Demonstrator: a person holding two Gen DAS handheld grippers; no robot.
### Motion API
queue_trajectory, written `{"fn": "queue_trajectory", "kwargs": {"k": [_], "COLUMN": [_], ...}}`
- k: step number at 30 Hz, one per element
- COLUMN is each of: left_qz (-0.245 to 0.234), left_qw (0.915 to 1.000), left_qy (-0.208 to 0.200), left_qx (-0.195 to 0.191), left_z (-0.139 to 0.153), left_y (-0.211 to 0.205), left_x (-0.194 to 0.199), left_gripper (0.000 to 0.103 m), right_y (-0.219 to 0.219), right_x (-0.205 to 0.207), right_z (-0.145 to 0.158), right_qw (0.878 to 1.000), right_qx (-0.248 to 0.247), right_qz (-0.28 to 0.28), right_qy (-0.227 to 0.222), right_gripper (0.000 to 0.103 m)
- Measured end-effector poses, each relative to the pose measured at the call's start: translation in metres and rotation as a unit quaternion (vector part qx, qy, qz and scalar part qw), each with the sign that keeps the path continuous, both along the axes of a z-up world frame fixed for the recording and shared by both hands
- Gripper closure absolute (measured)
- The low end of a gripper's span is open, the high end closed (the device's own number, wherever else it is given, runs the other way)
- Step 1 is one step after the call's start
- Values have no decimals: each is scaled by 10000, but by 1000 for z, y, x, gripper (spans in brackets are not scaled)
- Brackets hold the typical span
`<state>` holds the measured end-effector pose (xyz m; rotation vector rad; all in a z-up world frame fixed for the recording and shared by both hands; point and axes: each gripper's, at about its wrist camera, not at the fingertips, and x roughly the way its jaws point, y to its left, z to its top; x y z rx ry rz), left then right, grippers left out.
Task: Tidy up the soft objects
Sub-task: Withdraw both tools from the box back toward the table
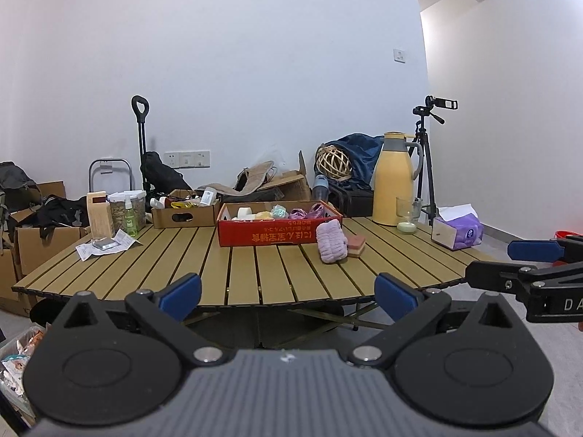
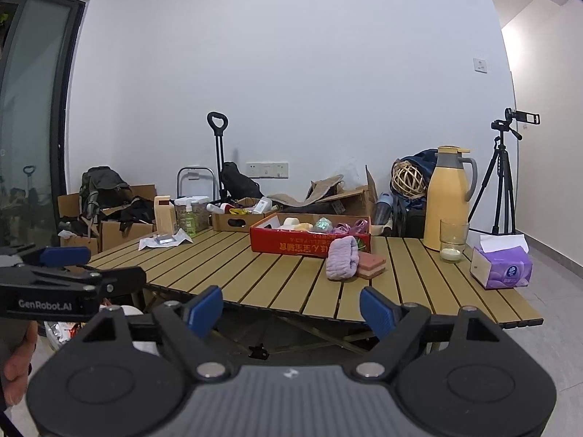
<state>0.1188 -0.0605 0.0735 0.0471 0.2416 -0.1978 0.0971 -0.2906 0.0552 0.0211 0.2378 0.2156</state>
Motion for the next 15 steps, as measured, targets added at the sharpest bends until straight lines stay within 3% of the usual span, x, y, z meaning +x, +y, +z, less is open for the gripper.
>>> {"fn": "queue_trajectory", "kwargs": {"k": [8,15], "left_qz": [-108,-336], "left_qw": [9998,9986], "left_qy": [116,414], "left_qx": [71,15], "left_z": [-6,-12], "left_y": [-6,-18], "left_x": [14,80], "left_gripper": [0,0], "right_y": [-3,-12], "right_x": [11,61], "right_z": [-6,-14], "right_qw": [10000,9996], "right_qx": [48,110], "right_qz": [2,-74], "right_qy": [60,257], "right_gripper": [21,25]}}
